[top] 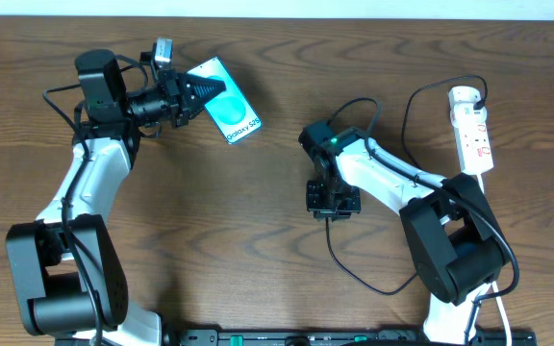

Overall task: Plug charger to phone and switch on socket
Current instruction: 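Close the right gripper on the cable's USB-C connector end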

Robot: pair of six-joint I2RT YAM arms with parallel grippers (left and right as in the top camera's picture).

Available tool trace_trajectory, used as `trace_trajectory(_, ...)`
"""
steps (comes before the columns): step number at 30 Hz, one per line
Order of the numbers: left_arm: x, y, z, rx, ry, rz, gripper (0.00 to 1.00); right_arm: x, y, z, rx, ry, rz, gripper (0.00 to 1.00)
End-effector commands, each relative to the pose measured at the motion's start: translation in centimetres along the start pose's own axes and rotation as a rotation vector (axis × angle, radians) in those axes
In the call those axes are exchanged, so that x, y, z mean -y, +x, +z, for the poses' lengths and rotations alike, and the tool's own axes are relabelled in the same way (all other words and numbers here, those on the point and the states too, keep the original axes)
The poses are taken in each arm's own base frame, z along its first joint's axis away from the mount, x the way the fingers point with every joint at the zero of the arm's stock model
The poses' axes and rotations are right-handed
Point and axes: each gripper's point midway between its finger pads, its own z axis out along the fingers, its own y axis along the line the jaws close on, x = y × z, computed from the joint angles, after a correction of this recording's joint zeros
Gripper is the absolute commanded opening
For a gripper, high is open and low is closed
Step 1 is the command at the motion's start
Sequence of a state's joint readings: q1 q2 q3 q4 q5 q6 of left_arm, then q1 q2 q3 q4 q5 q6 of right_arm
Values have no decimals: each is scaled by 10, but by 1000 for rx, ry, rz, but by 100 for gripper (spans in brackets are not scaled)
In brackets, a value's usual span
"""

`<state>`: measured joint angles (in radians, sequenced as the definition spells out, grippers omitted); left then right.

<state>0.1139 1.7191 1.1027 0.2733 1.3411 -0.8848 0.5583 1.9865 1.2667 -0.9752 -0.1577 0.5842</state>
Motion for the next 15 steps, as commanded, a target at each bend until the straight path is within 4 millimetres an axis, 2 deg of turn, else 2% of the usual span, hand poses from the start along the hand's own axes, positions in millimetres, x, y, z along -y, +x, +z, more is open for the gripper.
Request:
trace_trajectory(1,6,3,0,-27,24,35,7,8,13,16,-62,35,3,26)
trace_trajectory(15,6,3,0,-28,24,34,7,0,18,18,-58,40,-21,27)
